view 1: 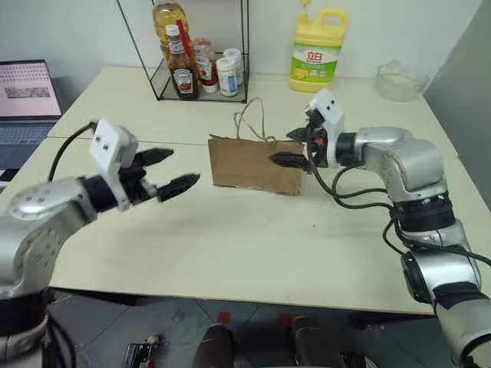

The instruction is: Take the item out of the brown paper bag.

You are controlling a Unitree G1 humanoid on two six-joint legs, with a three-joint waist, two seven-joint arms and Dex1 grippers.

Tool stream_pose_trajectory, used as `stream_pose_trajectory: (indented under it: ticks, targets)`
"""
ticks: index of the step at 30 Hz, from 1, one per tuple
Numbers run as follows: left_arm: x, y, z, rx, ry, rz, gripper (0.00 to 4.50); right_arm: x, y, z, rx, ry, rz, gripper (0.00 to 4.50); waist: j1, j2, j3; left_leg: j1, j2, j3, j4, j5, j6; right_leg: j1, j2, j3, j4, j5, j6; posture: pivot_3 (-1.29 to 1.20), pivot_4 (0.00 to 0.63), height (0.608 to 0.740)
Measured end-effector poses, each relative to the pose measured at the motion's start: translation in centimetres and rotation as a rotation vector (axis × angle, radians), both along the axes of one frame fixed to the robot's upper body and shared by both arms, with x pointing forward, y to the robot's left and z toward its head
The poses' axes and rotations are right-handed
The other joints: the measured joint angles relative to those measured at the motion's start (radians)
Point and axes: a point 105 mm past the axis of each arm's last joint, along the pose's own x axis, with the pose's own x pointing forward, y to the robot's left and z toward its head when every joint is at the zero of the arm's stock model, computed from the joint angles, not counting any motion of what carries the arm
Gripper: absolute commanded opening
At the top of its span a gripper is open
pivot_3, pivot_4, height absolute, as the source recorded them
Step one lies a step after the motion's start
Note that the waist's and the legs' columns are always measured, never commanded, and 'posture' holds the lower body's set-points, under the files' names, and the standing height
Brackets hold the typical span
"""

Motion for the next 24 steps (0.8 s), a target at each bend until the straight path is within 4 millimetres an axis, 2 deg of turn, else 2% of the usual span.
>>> stream_pose_trajectory:
  ticks: [1, 4, 5, 8, 12, 15, 19, 24]
  targets:
    - [0.9, -0.2, 0.5, -0.008, -0.026, -0.002, 4.50, -0.1, -0.3, 0.2, 0.016, -0.029, -0.018, 4.48, 0.002, 0.000, 0.000, 0.000, 0.000, 0.000, 0.000, 0.000, 0.000, 0.001, 0.000, 0.000, 0.000, 0.000, 0.000, 0.00, 0.150, 0.740]
    - [5.9, -1.3, 2.3, -0.002, -0.121, 0.022, 4.50, -1.4, -2.1, 0.2, 0.079, -0.113, -0.104, 4.48, 0.020, -0.001, -0.001, 0.000, -0.001, -0.002, 0.000, 0.001, -0.001, 0.002, 0.000, -0.003, -0.001, 0.000, 0.000, 0.00, 0.150, 0.740]
    - [7.2, -1.3, 2.8, 0.015, -0.143, 0.042, 4.50, -2.1, -2.1, -0.3, 0.089, -0.124, -0.109, 4.48, 0.024, -0.001, -0.001, -0.001, -0.001, -0.003, 0.000, 0.001, -0.001, 0.001, 0.000, -0.003, -0.001, 0.000, 0.000, 0.00, 0.150, 0.740]
    - [10.6, -2.3, 3.9, 0.037, -0.190, 0.063, 4.50, -4.5, -2.5, -2.1, 0.127, -0.118, -0.137, 4.48, 0.024, -0.002, 0.000, -0.003, -0.002, -0.003, 0.000, 0.001, -0.001, 0.000, -0.001, -0.004, -0.002, 0.000, 0.000, 0.00, 0.150, 0.740]
    - [13.3, -4.1, 4.2, 0.098, -0.208, 0.072, 4.50, -7.8, -2.9, -5.5, 0.163, -0.068, -0.219, 4.48, 0.016, -0.002, -0.001, -0.008, -0.002, -0.003, -0.001, 0.002, -0.003, -0.005, -0.001, -0.004, -0.002, 0.000, 0.000, 0.00, 0.150, 0.740]
    - [14.3, -5.2, 1.9, 0.207, -0.164, 0.070, 4.50, -8.3, -3.6, -6.9, 0.155, -0.077, -0.323, 4.48, -0.002, -0.002, -0.001, -0.008, -0.003, -0.003, -0.001, 0.002, -0.003, -0.006, -0.001, -0.003, -0.001, 0.000, 0.000, 0.00, 0.150, 0.740]
    - [14.1, -7.1, -1.8, 0.353, -0.077, -0.026, 4.50, -8.1, -3.9, -6.2, 0.170, -0.140, -0.395, 4.48, -0.011, -0.002, 0.000, -0.008, -0.003, -0.005, 0.000, 0.004, 0.001, -0.007, 0.000, -0.003, 0.001, 0.000, 0.000, 0.00, 0.150, 0.740]
    - [12.9, -8.0, -2.1, 0.481, -0.038, -0.195, 4.50, -8.2, -4.0, -6.5, 0.177, -0.137, -0.431, 4.48, -0.004, -0.002, 0.000, -0.007, -0.003, -0.006, 0.000, 0.006, 0.002, -0.005, 0.000, -0.005, 0.005, 0.000, 0.000, 0.00, 0.150, 0.740]
